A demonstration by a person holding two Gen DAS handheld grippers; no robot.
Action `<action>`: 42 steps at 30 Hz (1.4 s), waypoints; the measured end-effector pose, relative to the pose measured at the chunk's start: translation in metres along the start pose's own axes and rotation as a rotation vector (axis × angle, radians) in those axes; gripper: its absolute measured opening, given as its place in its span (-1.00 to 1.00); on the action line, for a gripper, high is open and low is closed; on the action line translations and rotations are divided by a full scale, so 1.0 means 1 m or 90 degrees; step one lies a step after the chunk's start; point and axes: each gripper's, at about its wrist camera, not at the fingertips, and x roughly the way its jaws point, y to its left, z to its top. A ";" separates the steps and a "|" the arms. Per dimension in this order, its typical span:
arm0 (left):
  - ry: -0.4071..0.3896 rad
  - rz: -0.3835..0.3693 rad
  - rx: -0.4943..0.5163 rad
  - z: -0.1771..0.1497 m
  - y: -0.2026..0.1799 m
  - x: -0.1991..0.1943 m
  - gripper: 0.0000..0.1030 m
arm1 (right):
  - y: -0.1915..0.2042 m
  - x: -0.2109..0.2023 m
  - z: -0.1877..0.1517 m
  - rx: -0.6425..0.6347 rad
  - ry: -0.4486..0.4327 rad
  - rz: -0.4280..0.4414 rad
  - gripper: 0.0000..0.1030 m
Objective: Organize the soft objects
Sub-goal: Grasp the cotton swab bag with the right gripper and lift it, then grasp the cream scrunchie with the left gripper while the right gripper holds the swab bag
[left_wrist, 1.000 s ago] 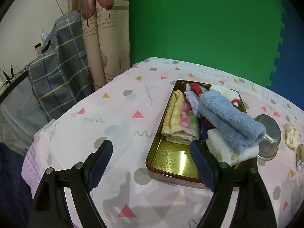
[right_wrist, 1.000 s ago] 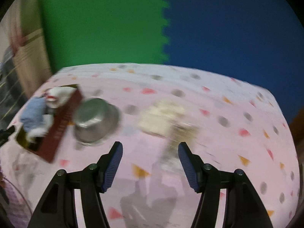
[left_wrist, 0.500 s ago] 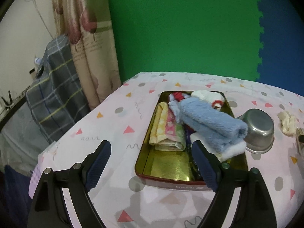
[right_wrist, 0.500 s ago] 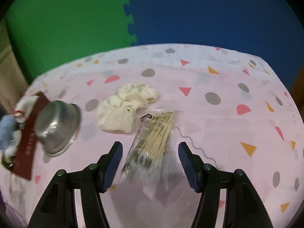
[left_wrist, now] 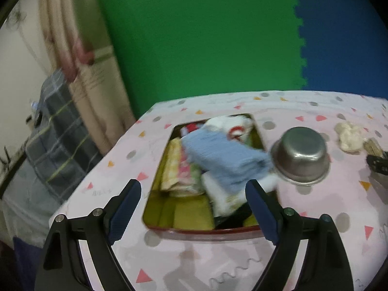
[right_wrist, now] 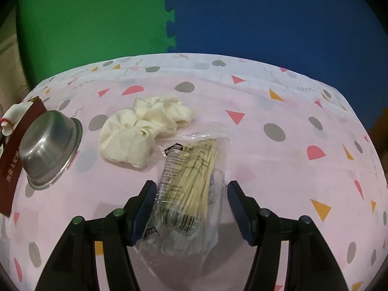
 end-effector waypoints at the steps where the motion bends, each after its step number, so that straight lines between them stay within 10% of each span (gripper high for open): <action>1: -0.007 -0.004 0.012 0.003 -0.008 -0.003 0.67 | -0.003 -0.001 -0.001 0.001 -0.002 0.002 0.16; 8: -0.006 -0.107 0.039 0.025 -0.060 -0.011 0.67 | -0.020 -0.007 -0.006 0.009 -0.009 -0.001 -0.35; 27: 0.059 -0.310 0.120 0.064 -0.205 0.030 0.69 | -0.093 -0.020 -0.029 0.041 -0.017 -0.025 -0.37; 42: 0.180 -0.337 0.146 0.080 -0.281 0.105 0.62 | -0.094 -0.019 -0.029 0.044 -0.017 -0.016 -0.34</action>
